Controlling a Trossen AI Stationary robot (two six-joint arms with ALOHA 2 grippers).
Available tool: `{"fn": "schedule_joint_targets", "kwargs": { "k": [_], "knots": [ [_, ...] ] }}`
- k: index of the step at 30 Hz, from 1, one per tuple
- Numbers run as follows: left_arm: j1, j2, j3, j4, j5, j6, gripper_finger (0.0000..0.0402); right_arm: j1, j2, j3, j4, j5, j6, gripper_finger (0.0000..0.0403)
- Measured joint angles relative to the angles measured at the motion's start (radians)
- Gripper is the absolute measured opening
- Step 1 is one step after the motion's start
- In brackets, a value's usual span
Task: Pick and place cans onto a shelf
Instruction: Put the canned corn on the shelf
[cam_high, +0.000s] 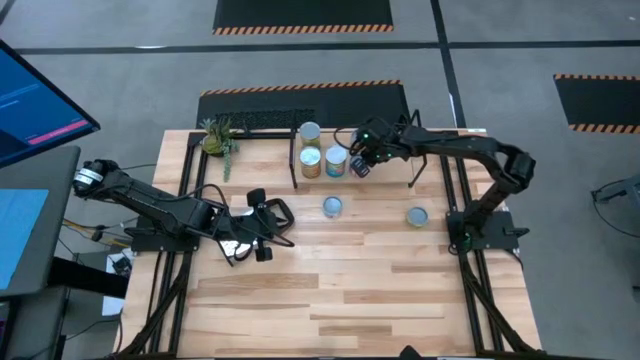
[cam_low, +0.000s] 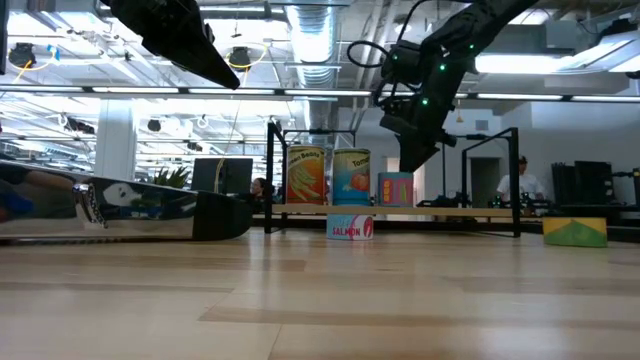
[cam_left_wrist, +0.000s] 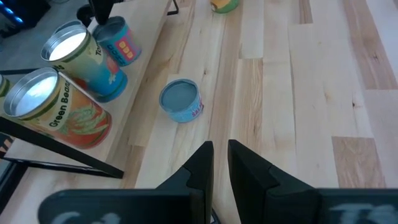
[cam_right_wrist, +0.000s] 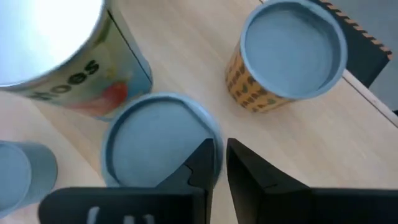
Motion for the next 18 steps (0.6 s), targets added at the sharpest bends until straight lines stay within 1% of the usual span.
{"fn": "schedule_joint_targets", "kwargs": {
  "k": [11, 18],
  "knots": [
    [0.0, 0.0, 0.0, 0.0, 0.0, 0.0, 0.0038, 0.001, -0.025, 0.0, 0.002, 0.0, -0.008, 0.0069],
    [0.0, 0.0, 0.0, 0.001, 0.0, 0.0, 0.0038, 0.064, -0.057, 0.0, 0.014, -0.01, -0.033, 0.0069]
  ]
}}
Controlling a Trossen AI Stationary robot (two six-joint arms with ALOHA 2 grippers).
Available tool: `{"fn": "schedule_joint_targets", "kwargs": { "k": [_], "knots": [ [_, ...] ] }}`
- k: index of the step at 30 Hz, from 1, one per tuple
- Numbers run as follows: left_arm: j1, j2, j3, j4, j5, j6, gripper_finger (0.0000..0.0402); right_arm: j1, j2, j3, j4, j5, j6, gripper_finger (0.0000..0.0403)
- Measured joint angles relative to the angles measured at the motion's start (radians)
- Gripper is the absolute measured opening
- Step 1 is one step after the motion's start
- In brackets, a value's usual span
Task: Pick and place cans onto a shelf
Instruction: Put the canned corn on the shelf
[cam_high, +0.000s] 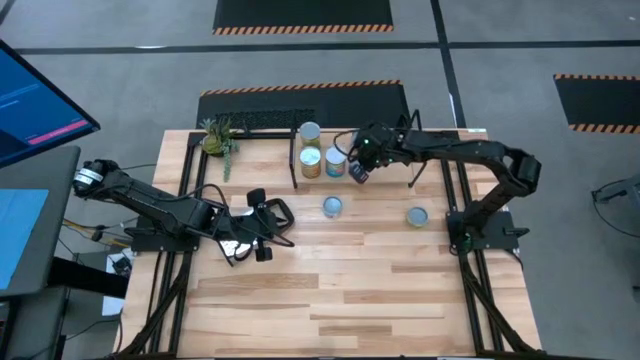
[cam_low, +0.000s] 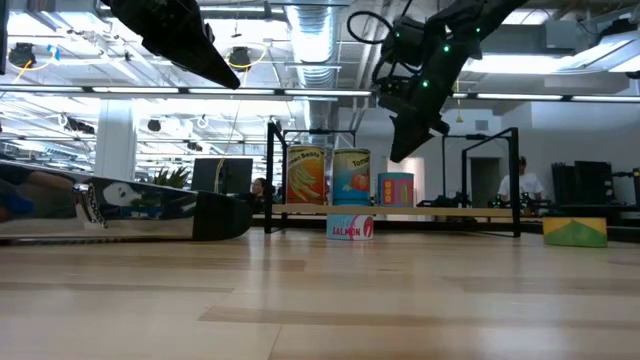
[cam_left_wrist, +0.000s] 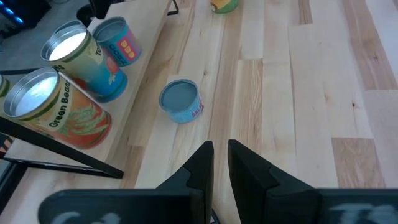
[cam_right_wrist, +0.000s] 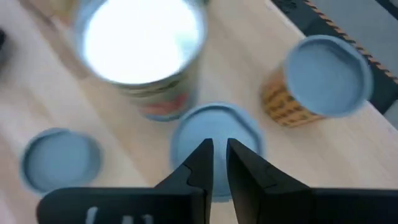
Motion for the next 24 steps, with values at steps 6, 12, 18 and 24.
{"fn": "schedule_joint_targets", "kwargs": {
  "k": [6, 12, 18, 24],
  "knots": [
    [0.0, 0.0, 0.0, 0.003, 0.0, -0.001, 0.0038, 0.03, 0.01, 0.0, -0.008, -0.036, -0.001, 0.006],
    [0.0, 0.0, 0.0, 0.003, 0.0, -0.002, 0.0038, 0.052, 0.01, 0.0, -0.005, 0.005, -0.004, 0.0052],
    [0.0, 0.0, 0.0, 0.003, 0.0, -0.003, 0.0038, 0.052, 0.01, 0.0, -0.01, 0.002, -0.001, 0.0045],
    [0.0, 0.0, 0.0, 0.002, 0.0, -0.003, 0.0038, 0.066, 0.01, 0.0, -0.008, -0.056, 0.0, 0.0042]
  ]
}}
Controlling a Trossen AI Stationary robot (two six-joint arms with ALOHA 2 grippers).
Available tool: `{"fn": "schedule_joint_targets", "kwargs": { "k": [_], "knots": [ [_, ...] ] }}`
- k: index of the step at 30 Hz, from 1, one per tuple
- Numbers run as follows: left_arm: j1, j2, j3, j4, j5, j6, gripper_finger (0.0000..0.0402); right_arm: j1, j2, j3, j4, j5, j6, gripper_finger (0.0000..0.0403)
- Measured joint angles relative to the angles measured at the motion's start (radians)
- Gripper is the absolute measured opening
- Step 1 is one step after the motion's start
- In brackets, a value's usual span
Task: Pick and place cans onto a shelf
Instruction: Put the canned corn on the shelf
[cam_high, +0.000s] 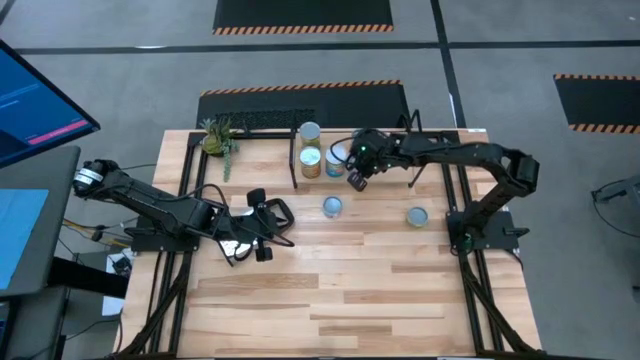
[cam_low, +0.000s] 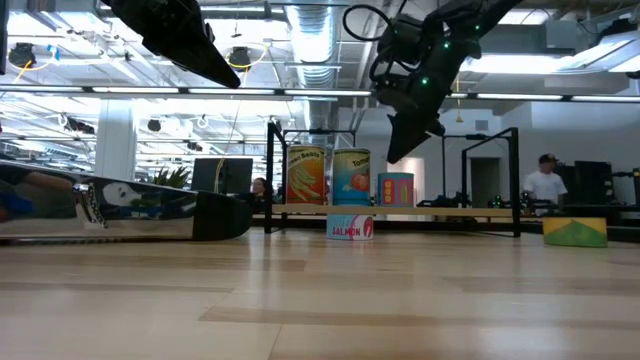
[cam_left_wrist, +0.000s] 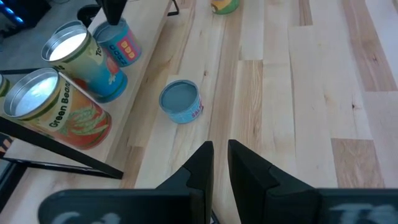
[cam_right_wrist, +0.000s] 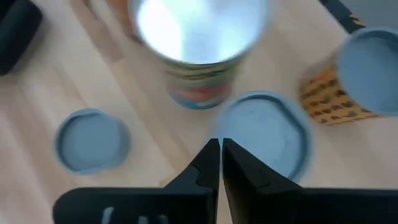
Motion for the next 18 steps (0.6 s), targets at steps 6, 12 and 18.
{"fn": "schedule_joint_targets", "kwargs": {
  "k": [6, 12, 18],
  "knots": [
    [0.0, 0.0, 0.0, 0.0, 0.0, 0.0, 0.0038, 0.033, 0.0, 0.0, 0.003, -0.017, 0.0, 0.0042],
    [0.0, 0.0, 0.0, 0.0, 0.0, 0.0, 0.0038, 0.035, 0.0, 0.0, 0.002, -0.011, 0.015, 0.0042],
    [0.0, 0.0, 0.0, 0.0, 0.0, -0.01, 0.0038, 0.03, 0.0, 0.0, 0.011, 0.111, 0.026, 0.0042]
  ]
}}
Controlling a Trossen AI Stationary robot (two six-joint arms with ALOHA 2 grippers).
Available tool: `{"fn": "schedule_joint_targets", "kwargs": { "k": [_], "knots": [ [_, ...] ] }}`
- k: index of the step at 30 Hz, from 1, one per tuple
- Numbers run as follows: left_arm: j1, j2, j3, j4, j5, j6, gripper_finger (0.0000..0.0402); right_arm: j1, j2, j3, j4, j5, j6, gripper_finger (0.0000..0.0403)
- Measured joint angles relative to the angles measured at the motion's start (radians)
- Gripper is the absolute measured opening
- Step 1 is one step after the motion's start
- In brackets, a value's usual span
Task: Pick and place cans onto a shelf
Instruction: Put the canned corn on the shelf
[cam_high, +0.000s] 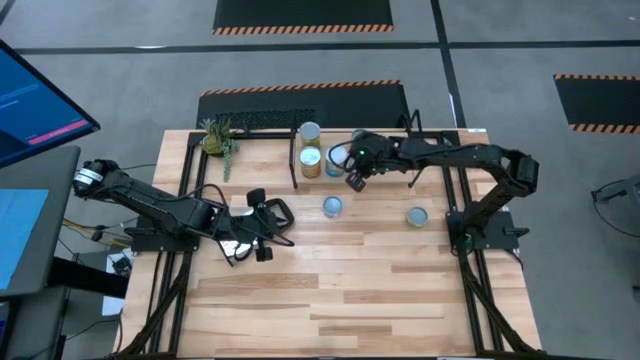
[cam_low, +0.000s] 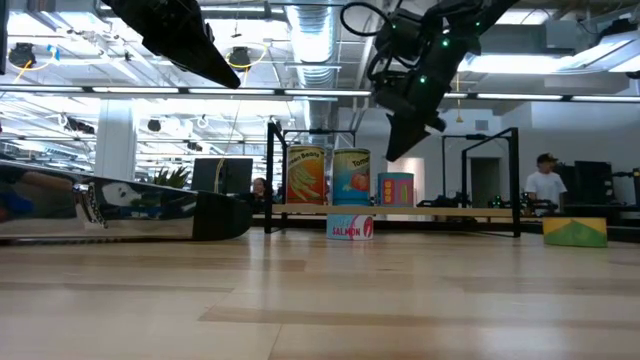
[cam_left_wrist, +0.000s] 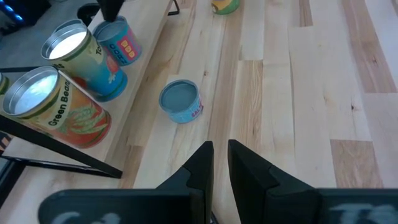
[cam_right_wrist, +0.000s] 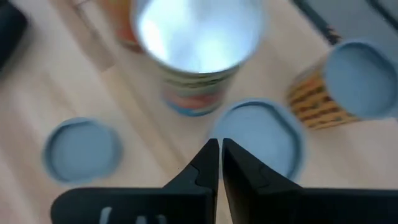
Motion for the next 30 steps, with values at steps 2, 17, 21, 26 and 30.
{"fn": "schedule_joint_targets", "kwargs": {
  "k": [2, 17, 21, 26, 30],
  "knots": [
    [0.0, 0.0, 0.0, 0.0, 0.0, 0.0, 0.0038, -0.015, 0.0, 0.0, -0.005, 0.02, 0.007, 0.0042],
    [0.0, 0.0, 0.0, -0.002, 0.0, -0.001, 0.0038, -0.064, 0.034, -0.007, -0.015, -0.007, -0.008, 0.0042],
    [0.0, 0.0, 0.0, 0.0, 0.0, -0.001, 0.0038, -0.063, 0.052, -0.009, -0.049, -0.004, 0.002, 0.0042],
    [0.0, 0.0, 0.0, -0.001, 0.0, -0.001, 0.0038, -0.068, 0.049, -0.007, -0.058, -0.002, 0.002, 0.0042],
    [0.0, 0.0, 0.0, -0.001, 0.0, -0.001, 0.0038, -0.068, 0.048, -0.007, -0.057, 0.001, 0.002, 0.0042]
  ]
}}
